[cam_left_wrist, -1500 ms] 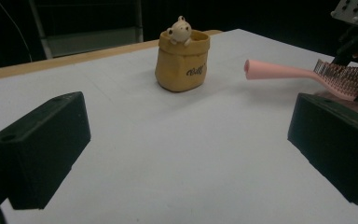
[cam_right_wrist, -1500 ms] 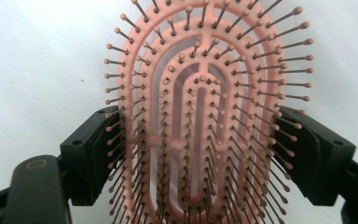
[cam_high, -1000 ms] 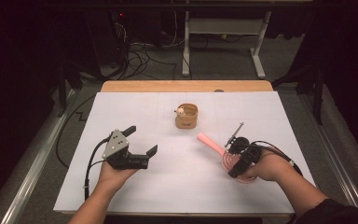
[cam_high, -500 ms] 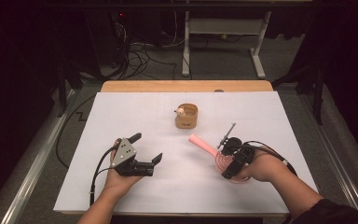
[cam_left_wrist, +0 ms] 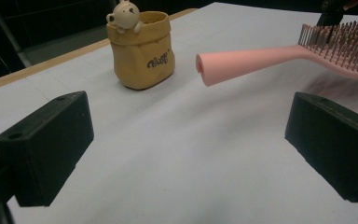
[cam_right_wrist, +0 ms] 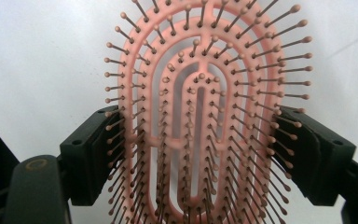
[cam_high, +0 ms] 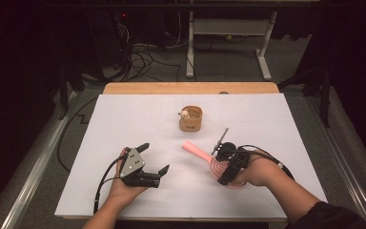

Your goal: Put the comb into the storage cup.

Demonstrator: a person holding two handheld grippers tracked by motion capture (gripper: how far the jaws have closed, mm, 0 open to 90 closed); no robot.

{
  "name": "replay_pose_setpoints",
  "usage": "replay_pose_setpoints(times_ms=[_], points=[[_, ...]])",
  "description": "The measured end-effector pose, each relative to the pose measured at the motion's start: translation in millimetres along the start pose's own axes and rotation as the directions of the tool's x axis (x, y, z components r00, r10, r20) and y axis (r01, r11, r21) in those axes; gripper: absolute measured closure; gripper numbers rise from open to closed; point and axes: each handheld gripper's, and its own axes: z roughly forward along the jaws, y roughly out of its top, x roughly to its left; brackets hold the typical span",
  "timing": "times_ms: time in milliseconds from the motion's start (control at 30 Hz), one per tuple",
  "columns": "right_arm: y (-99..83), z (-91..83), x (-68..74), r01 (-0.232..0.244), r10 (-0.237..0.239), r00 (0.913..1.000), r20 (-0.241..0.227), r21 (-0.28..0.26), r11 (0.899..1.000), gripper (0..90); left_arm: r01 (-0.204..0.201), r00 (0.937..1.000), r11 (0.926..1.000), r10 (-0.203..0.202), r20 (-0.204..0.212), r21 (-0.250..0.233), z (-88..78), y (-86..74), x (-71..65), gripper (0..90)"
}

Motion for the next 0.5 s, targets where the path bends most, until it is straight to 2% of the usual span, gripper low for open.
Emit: replay_pose_setpoints(times_ms=[100, 167, 233, 300, 400, 500], points=[[1.8, 0.3, 1.9, 0.004, -0.004, 1.0000, -0.002, -0.003, 1.000, 20.9, -0.011, 0.9999, 0.9999, 0.011, -0.003, 0.002, 1.0, 0.5, -2.7, 1.8], [4.8, 0.1, 4.2, 0.026, -0.026, 0.9996, -0.008, 0.004, 1.000, 20.9, -0.046, 0.9989, 0.9989, 0.046, -0.006, 0.008, 2.0, 1.7, -6.8, 1.8], [5.6, 0.2, 5.8, 0.023, -0.023, 0.9997, -0.007, -0.001, 1.000, 20.9, -0.053, 0.9986, 0.9986, 0.053, -0.009, 0.008, 2.7, 1.9, -8.2, 1.8], [9.2, -0.3, 8.7, 0.035, -0.035, 0.9994, 0.000, 0.007, 0.999, 21.2, -0.077, 0.9969, 0.9968, 0.078, -0.013, 0.021, 4.0, 2.3, -10.8, 1.8], [12.3, 0.9, 11.0, 0.043, -0.043, 0.9991, 0.006, 0.012, 0.999, 21.2, -0.090, 0.9958, 0.9957, 0.090, -0.018, 0.022, 4.0, 2.8, -11.9, 1.8], [15.8, 2.5, 12.4, 0.054, -0.054, 0.9985, -0.010, 0.015, 0.998, 21.1, -0.104, 0.9942, 0.9944, 0.104, -0.026, 0.019, 3.4, 3.8, -13.3, 1.8]])
